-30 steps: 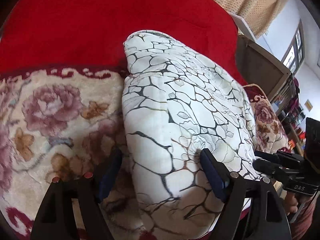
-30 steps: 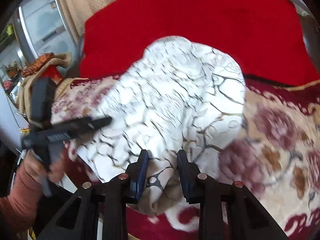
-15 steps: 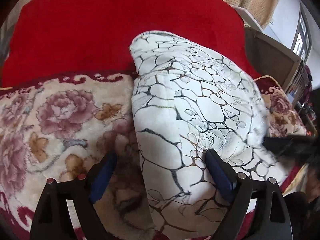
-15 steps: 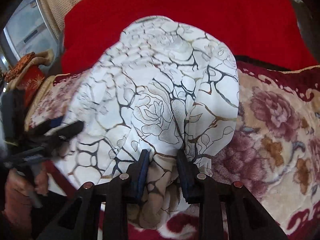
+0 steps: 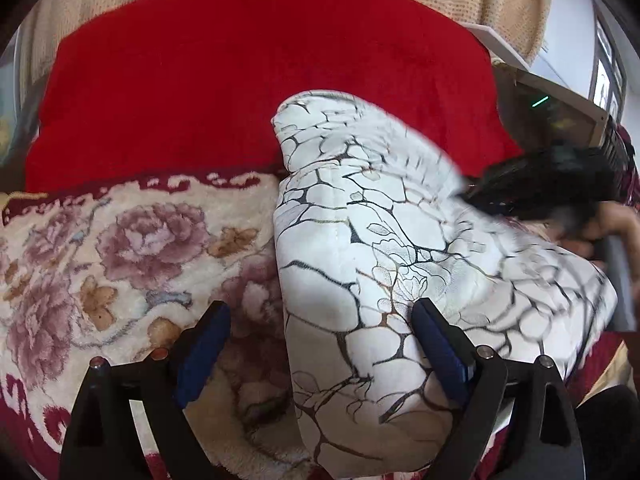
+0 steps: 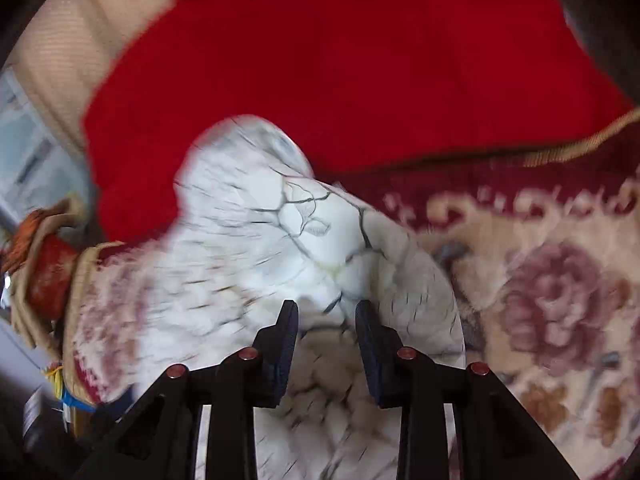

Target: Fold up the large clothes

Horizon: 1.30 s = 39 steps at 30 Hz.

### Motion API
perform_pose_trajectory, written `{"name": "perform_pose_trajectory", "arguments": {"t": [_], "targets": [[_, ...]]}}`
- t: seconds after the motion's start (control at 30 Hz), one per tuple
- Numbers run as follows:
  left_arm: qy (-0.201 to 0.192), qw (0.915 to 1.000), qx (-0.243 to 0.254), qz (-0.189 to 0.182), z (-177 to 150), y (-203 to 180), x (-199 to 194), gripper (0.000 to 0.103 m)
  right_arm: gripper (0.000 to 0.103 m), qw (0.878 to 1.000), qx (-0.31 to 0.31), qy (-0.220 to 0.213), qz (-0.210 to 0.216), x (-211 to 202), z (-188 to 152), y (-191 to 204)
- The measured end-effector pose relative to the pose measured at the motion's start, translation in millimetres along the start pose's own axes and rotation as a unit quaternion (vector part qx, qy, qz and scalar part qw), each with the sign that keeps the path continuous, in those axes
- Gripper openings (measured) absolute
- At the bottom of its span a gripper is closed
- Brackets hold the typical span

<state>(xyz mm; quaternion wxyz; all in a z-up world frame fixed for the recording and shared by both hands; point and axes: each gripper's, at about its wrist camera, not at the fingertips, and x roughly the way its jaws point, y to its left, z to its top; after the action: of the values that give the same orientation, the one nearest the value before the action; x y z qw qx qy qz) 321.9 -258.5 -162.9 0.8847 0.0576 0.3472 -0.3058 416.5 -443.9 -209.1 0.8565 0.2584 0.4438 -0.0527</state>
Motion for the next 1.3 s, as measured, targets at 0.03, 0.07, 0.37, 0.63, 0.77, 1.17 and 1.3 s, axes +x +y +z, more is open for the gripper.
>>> {"name": "perform_pose_trajectory", "arguments": {"t": [0.03, 0.07, 0.37, 0.63, 0.77, 1.17, 1.3], "targets": [[-0.004, 0.9999, 0.008, 0.008, 0.5, -1.9, -0.5, 0.092, 0.034, 0.999, 0.018, 0.026, 0.005, 19.7, 0.3, -8.9], [-0.006, 0.9998, 0.015, 0.015, 0.6, -3.4, -1.3, 0.094, 0.034, 0.998, 0.041, 0.037, 0.014, 31.2, -1.2, -16.7], [-0.012, 0.9976, 0.041, 0.054, 2.1, -9.7, -7.3, 0.097, 0.034, 1.000, -0.018, -0.020, 0.010, -65.4, -33.2, 12.0], [-0.015, 0.9975, 0.035, 0.060, 1.8, -10.9, -8.1, 0.097, 0.034, 0.992, -0.125, -0.011, 0.024, -115.2, -111.3, 50.6], [0.007, 0.9986, 0.027, 0.044, 4.3, -9.8, -6.7, 0.098, 0.037, 0.989, -0.147, 0.017, -0.028, -71.7, -142.1, 39.6], [0.003, 0.9950, -0.082, 0.057, 39.3, 64.4, -21.9, 0.098, 0.038, 0.991, -0.132, -0.031, 0.001, -99.9, -49.4, 67.9], [0.054, 0.9936, -0.087, 0.048, 23.9, 60.4, 4.7, 0.098, 0.038, 0.995, -0.088, -0.045, 0.029, -64.2, 22.6, 84.7]]}}
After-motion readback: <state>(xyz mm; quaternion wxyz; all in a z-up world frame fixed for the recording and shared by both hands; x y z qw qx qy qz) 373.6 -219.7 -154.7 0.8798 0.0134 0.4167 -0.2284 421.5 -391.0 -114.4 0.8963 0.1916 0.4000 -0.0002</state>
